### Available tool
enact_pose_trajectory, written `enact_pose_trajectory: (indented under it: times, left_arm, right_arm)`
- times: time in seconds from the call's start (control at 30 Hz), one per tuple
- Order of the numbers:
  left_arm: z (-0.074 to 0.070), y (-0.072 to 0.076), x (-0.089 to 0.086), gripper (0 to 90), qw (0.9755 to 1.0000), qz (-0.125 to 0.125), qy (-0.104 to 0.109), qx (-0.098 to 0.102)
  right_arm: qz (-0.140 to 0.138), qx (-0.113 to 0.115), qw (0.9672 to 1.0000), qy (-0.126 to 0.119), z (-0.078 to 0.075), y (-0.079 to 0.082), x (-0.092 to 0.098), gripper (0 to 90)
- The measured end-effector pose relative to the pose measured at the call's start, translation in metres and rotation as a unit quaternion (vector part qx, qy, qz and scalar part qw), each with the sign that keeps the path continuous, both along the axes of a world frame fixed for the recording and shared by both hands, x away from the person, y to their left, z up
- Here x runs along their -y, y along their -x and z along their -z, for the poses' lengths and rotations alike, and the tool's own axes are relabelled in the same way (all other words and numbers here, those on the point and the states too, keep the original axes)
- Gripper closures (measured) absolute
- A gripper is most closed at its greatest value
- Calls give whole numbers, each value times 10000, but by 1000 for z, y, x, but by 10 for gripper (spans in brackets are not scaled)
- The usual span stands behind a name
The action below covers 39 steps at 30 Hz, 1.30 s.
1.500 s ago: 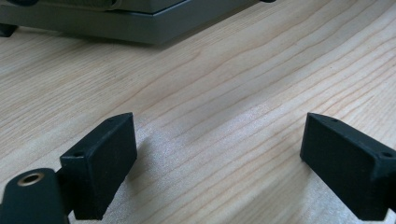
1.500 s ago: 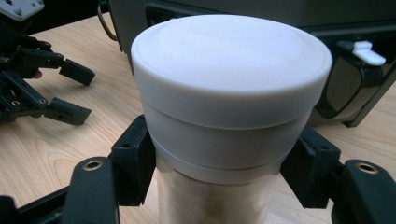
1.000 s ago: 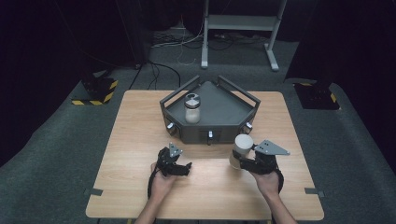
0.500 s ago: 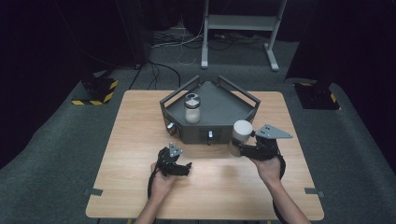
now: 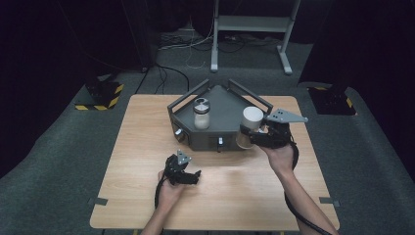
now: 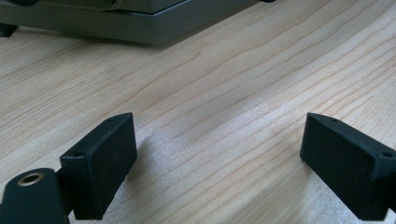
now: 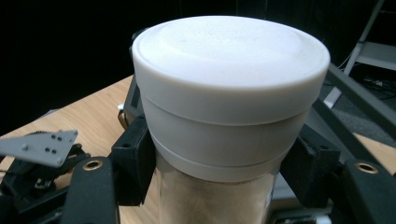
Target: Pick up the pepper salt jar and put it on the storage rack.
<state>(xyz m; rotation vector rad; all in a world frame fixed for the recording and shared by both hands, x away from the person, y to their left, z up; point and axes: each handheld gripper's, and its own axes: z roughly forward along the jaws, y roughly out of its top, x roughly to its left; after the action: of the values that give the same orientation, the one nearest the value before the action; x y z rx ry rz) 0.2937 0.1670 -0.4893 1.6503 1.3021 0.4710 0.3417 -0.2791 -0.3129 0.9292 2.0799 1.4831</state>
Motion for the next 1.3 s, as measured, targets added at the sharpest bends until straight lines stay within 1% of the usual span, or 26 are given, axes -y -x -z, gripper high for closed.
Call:
enact_pose_trajectory:
  times: [0.03, 0.1, 0.17, 0.2, 0.3, 0.37, 0.4, 0.43, 0.47, 0.53, 0.7, 0.83, 0.97, 1.07, 1.3]
  left_arm:
    - [0, 0, 0, 107, 10000, -2, 1, 0]
    - [0, 0, 0, 107, 10000, -2, 1, 0]
    - [0, 0, 0, 107, 10000, 0, 0, -1]
    - [0, 0, 0, 107, 10000, -1, 1, 0]
    - [0, 0, 0, 107, 10000, -7, 13, 3]
    - [0, 0, 0, 107, 10000, 0, -2, -1]
    - [0, 0, 0, 107, 10000, -1, 0, 0]
    - [0, 0, 0, 107, 10000, -1, 0, 0]
    - [0, 0, 0, 107, 10000, -2, 1, 0]
    - [0, 0, 0, 107, 10000, 0, -1, -1]
    - [0, 0, 0, 107, 10000, -5, 6, 0]
    - [1, 0, 1, 107, 10000, -24, 35, 12]
    - [1, 0, 0, 107, 10000, -17, 22, 12]
    - [1, 0, 0, 107, 10000, -18, 23, 13]
    - [1, 0, 0, 107, 10000, -18, 25, 13]
  right_arm:
    - [0, 0, 10000, 0, 0, 0, 0, 345]
    - [22, 9, 10000, -21, -6, -6, -3, 345]
    - [41, 22, 10000, -23, -8, -8, -4, 345]
    - [97, 63, 9999, -9, -11, -10, -8, 345]
    - [131, 82, 9999, 8, -16, -16, -12, 345]
    - [138, 88, 9999, 27, -17, -18, -14, 345]
    - [161, 82, 9998, 65, -20, -22, -18, 345]
    - [161, 82, 9998, 65, -20, -22, -18, 345]
    - [178, 77, 9998, 98, -22, -27, -22, 345]
    - [193, 83, 9997, 128, -23, -31, -26, 345]
    - [249, 82, 9995, 191, -25, -38, -34, 345]
    - [356, 67, 9990, 278, -26, -47, -44, 345]
    - [394, 30, 9988, 277, -25, -52, -47, 344]
    - [454, 3, 9984, 326, -22, -57, -51, 344]
    - [528, -56, 9979, 369, -18, -62, -57, 344]
